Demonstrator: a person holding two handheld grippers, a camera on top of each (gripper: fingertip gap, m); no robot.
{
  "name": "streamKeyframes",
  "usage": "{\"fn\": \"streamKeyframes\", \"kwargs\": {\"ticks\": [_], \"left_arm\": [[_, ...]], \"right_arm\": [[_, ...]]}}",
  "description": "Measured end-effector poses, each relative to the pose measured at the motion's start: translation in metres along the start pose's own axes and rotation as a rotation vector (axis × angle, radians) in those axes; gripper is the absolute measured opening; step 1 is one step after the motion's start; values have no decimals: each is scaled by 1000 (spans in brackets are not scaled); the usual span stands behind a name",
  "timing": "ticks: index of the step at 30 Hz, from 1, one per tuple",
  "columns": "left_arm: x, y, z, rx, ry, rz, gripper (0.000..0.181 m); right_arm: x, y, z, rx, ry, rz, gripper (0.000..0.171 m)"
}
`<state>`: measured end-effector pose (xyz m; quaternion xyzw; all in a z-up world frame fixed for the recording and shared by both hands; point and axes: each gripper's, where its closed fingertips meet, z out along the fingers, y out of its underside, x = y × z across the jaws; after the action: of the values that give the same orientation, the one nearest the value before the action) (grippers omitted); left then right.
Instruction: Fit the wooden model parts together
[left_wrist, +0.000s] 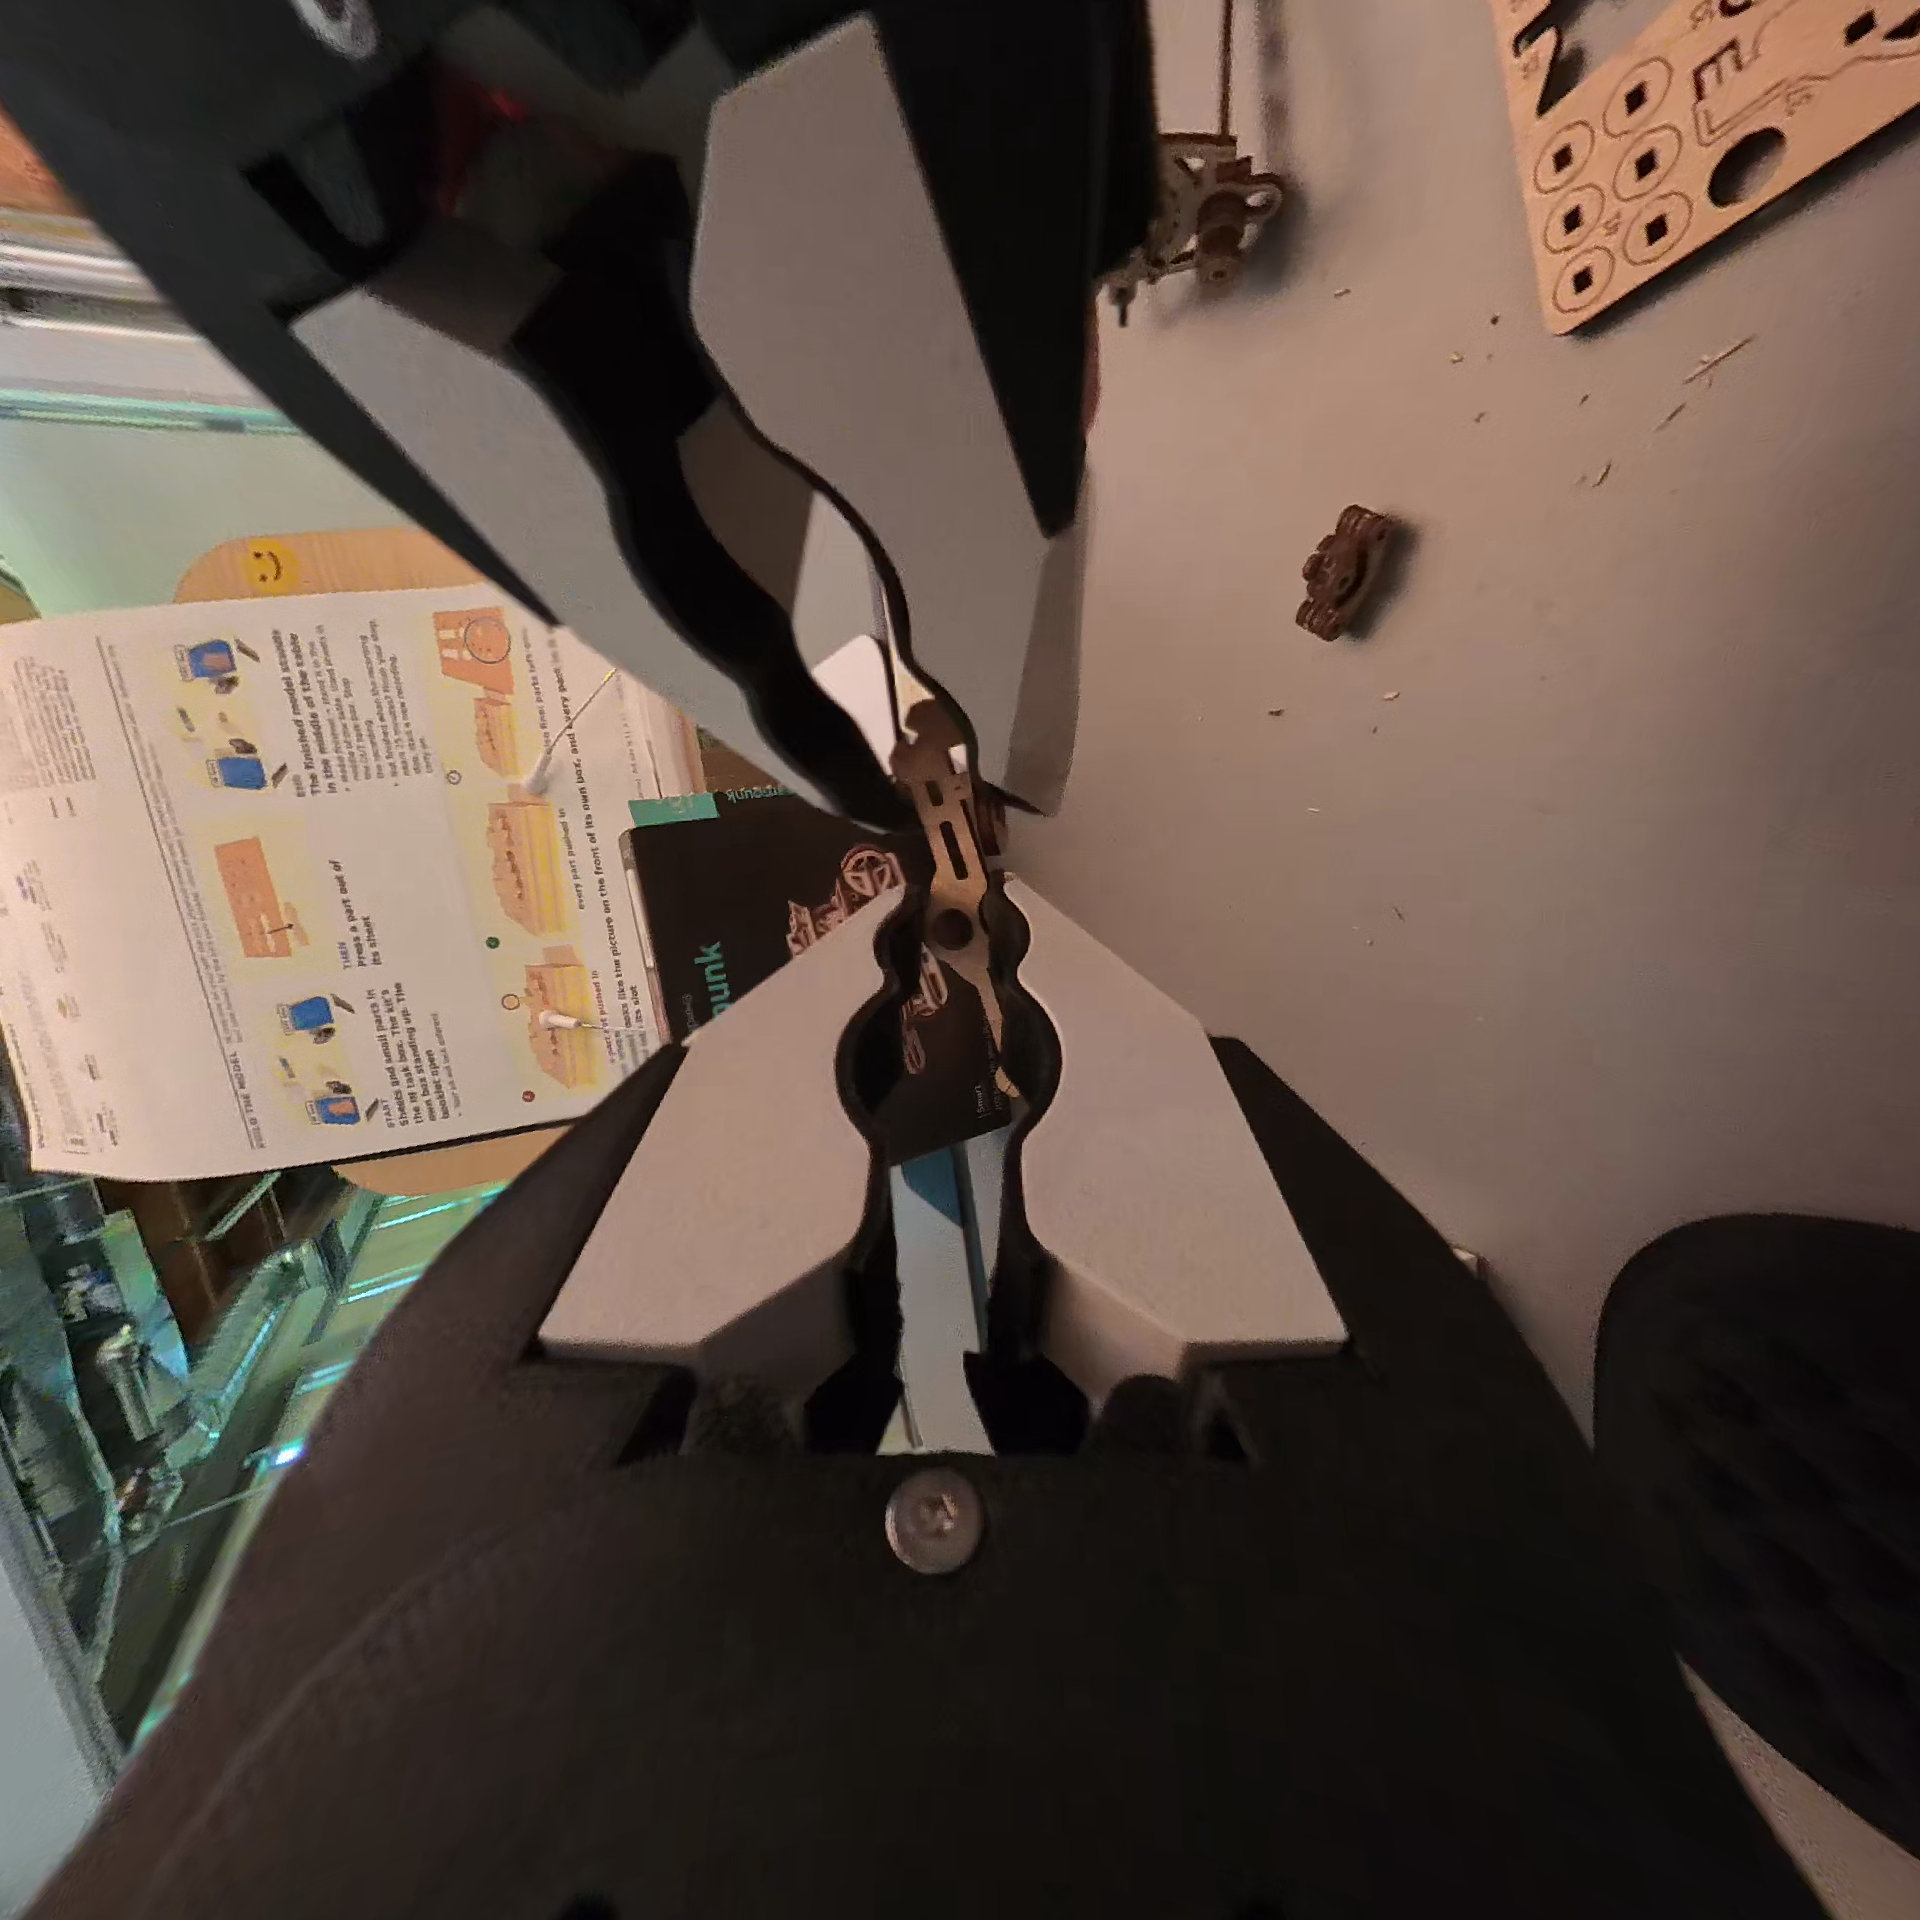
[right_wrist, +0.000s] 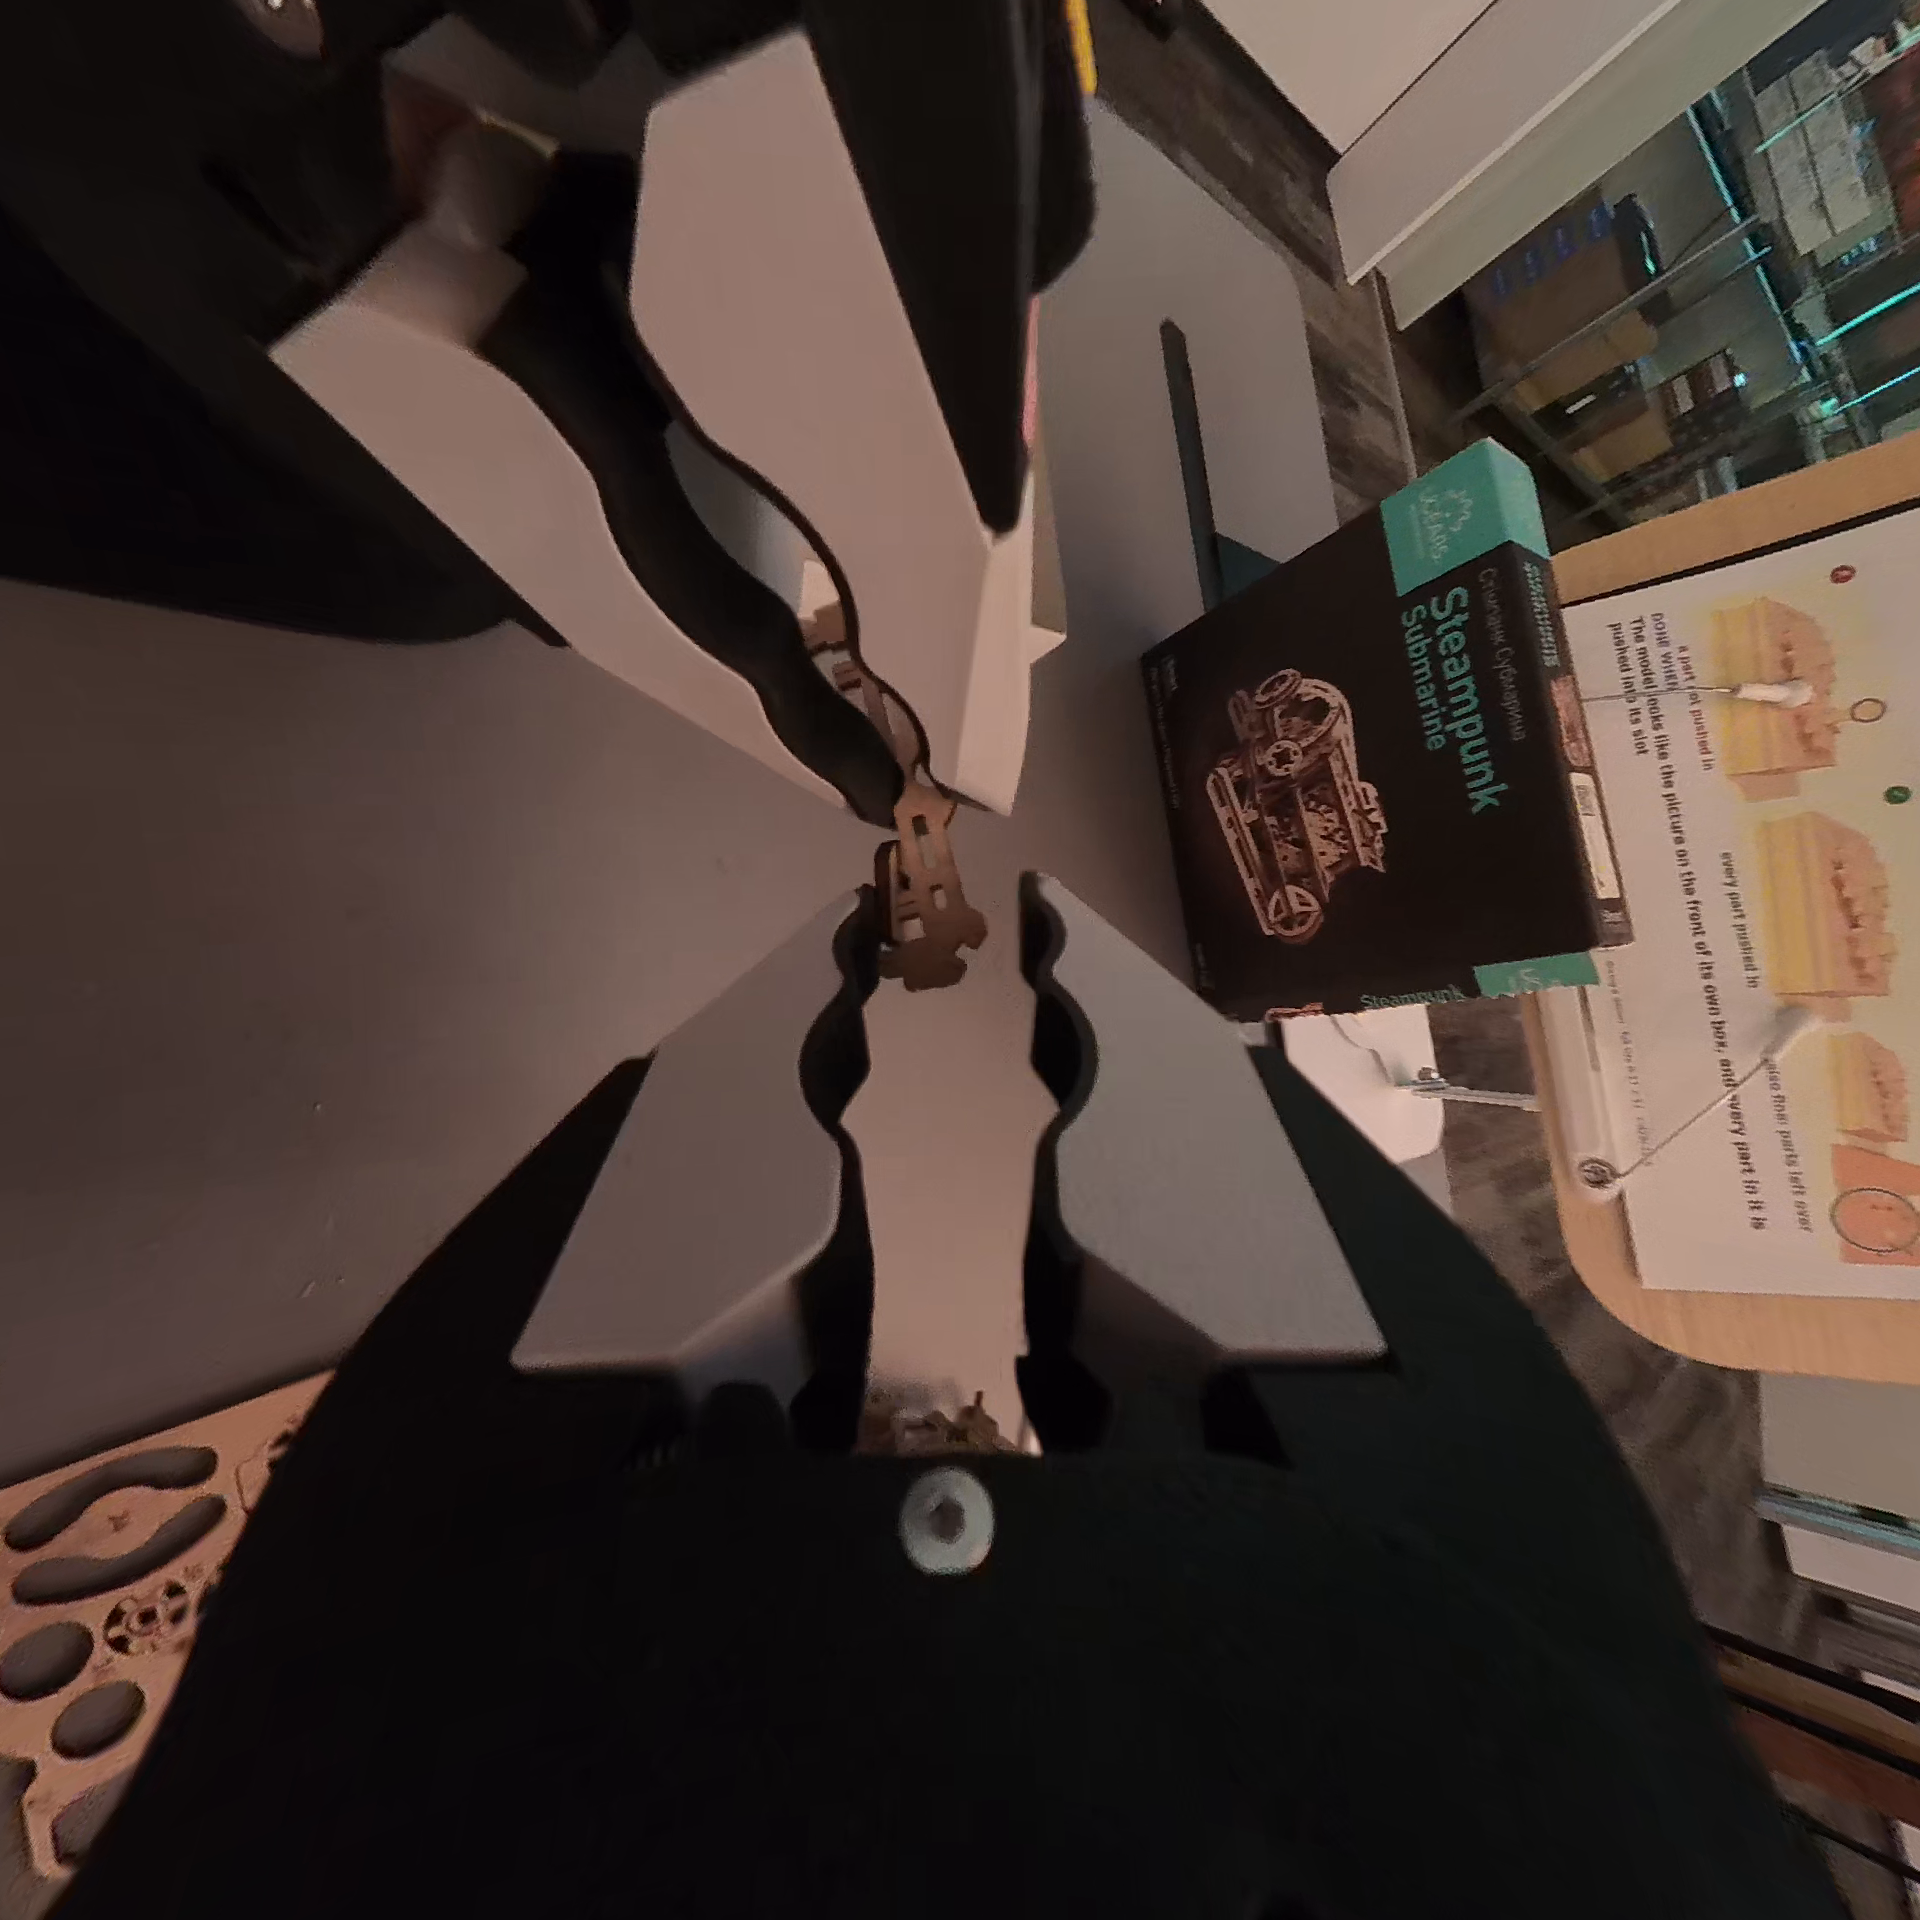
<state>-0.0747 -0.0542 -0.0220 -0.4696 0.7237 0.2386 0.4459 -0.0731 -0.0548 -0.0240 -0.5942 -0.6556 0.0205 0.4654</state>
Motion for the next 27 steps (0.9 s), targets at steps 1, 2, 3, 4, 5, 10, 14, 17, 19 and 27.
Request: {"fn": "streamKeyframes", "kwargs": {"ticks": [1, 2, 3, 4, 5, 10, 14, 17, 19, 27], "left_arm": [[2, -1, 0, 0, 5, 13, 10], [4, -1, 1, -4, 10, 21, 10], [5, -1, 2, -8, 16, 27, 10], [6, 0, 2, -10, 20, 32, 10], [8, 0, 2, -10, 31, 36, 10], [16, -2, 4, -11, 67, 50, 10], [20, -3, 5, -11, 92, 55, 9], [20, 0, 7, -35, 85, 65, 9], [17, 5, 8, -56, 68, 66, 9], [22, 3, 11, -59, 75, 90, 10]], "right_arm": [[-1, 2, 1, -19, 7, -27, 30], [-2, 3, 2, -30, 10, -47, 31], [-6, 3, 2, -35, -4, -69, 24], [-9, 3, 3, -36, -11, -98, 20], [-11, 4, 4, -37, -15, -124, 20], [-19, 8, 7, -34, -66, -141, 20], [-23, 11, 8, -44, -98, -125, 19], [-20, 11, 11, -50, -77, -120, 19], [-16, 8, 13, -26, -60, -84, 19], [-23, 12, 12, -79, -134, 30, 19]]}}
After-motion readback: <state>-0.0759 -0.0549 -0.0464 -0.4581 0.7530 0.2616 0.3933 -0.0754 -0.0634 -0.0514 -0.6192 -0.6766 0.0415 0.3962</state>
